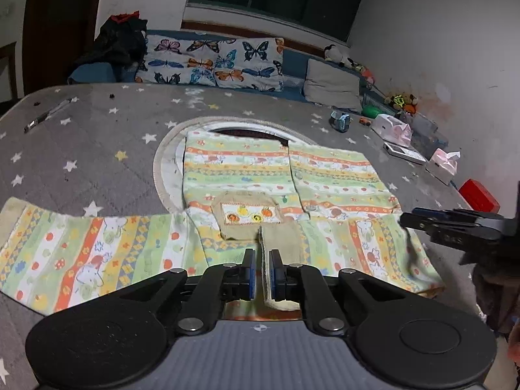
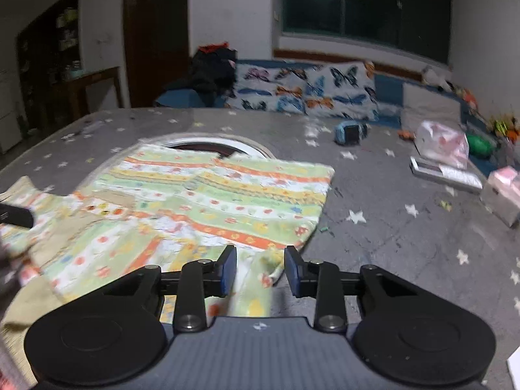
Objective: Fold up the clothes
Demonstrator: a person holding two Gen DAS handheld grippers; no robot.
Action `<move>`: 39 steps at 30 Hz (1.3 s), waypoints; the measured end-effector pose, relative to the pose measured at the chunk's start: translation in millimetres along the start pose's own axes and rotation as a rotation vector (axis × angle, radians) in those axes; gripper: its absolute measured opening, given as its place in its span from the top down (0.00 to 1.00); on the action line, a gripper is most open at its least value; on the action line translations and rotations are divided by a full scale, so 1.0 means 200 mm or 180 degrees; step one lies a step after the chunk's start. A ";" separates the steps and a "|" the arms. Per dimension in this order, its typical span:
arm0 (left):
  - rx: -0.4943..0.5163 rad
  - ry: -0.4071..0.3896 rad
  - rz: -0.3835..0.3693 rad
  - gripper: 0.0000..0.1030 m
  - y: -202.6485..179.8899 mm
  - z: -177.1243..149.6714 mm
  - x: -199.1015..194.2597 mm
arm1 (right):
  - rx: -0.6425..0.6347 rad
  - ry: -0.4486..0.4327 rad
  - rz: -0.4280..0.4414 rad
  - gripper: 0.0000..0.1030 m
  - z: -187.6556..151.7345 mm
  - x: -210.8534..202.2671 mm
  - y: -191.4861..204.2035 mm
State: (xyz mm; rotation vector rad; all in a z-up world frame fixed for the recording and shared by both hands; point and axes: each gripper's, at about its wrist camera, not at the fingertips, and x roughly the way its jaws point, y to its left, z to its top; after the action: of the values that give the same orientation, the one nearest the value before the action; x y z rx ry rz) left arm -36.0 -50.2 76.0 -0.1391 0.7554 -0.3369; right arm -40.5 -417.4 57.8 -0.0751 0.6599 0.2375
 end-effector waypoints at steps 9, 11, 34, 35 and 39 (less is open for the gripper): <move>-0.0099 0.0029 0.0054 0.90 0.04 -0.02 0.02 | 0.0082 0.0002 -0.0217 0.76 -0.06 0.01 -0.05; -0.0118 -0.0041 0.0018 0.90 0.02 -0.01 0.01 | 0.0108 -0.0082 -0.0152 0.76 -0.04 0.00 -0.04; -0.0409 -0.0060 0.0185 0.90 0.13 -0.13 -0.07 | -0.0414 -0.0056 0.0863 0.75 0.06 0.00 0.39; -0.0466 -0.0092 0.0271 0.90 0.17 -0.14 -0.09 | -0.0494 -0.0059 0.0913 0.75 0.06 0.00 0.44; -0.0788 -0.0192 0.0684 0.88 0.35 -0.17 -0.19 | -0.0772 0.0099 0.1000 0.74 0.01 0.07 0.57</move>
State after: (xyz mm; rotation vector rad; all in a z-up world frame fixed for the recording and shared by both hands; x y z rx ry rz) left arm -67.6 28.6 58.2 -0.2975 0.7430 -0.0339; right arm -56.2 -303.0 51.3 -0.2086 0.6701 0.6201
